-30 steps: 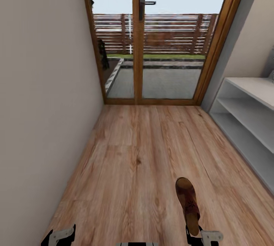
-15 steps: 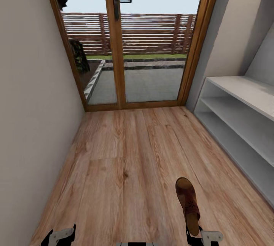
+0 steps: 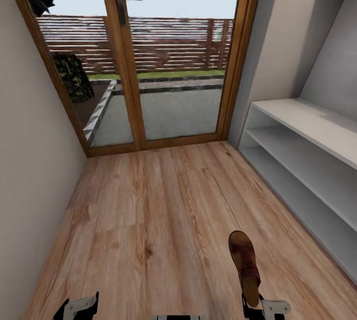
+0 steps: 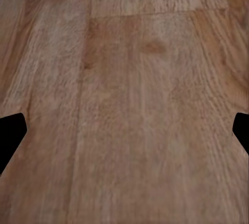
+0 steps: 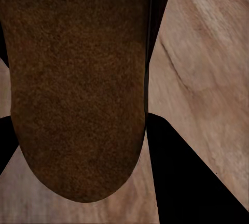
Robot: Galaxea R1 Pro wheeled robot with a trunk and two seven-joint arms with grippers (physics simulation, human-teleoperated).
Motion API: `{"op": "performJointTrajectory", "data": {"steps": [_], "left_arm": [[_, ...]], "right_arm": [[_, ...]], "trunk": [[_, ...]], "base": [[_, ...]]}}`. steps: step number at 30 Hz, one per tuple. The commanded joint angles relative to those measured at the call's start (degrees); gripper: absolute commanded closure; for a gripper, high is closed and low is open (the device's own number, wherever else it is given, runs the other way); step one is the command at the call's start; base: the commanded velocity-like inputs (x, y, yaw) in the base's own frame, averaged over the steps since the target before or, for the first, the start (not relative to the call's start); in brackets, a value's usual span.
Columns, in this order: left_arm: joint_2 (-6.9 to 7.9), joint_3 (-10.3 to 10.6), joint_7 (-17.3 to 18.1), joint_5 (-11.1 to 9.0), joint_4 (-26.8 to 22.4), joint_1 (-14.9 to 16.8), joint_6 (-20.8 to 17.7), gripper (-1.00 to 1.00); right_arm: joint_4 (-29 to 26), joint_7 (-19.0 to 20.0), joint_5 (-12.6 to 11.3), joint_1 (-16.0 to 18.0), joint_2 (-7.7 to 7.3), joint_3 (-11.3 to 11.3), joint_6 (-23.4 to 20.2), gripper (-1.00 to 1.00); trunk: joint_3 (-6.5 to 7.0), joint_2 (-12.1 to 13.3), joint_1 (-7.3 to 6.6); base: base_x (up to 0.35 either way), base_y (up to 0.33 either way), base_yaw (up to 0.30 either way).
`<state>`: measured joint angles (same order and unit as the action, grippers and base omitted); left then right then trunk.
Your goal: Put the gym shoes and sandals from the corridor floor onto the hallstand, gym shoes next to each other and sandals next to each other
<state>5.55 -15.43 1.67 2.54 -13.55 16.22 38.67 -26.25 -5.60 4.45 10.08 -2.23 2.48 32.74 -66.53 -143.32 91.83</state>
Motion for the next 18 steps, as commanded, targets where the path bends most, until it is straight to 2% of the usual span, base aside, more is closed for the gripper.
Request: {"op": "performJointTrajectory", "data": {"steps": [1,7,18], "left_arm": [[-0.02,-0.3,0.2,0.3,0.1,0.0,0.2,-1.0],[-0.02,-0.3,0.2,0.3,0.1,0.0,0.2,-1.0],[-0.02,-0.3,0.2,0.3,0.1,0.0,0.2,-1.0]], "right_arm": [[0.0,-0.3,0.3,0.0,0.02,0.1,0.1,1.0],[0.1,-0.3,0.3,0.0,0.01,0.1,0.1,1.0],[0.0,-0.3,0.3,0.0,-0.03,0.1,0.1,1.0]], "trunk": [[-0.04,0.0,0.02],[-0.04,0.0,0.02],[-0.04,0.0,0.02]], "base": [[0.333,0.0,-0.027],[0.333,0.0,-0.088],[0.333,0.008,-0.256]]}}
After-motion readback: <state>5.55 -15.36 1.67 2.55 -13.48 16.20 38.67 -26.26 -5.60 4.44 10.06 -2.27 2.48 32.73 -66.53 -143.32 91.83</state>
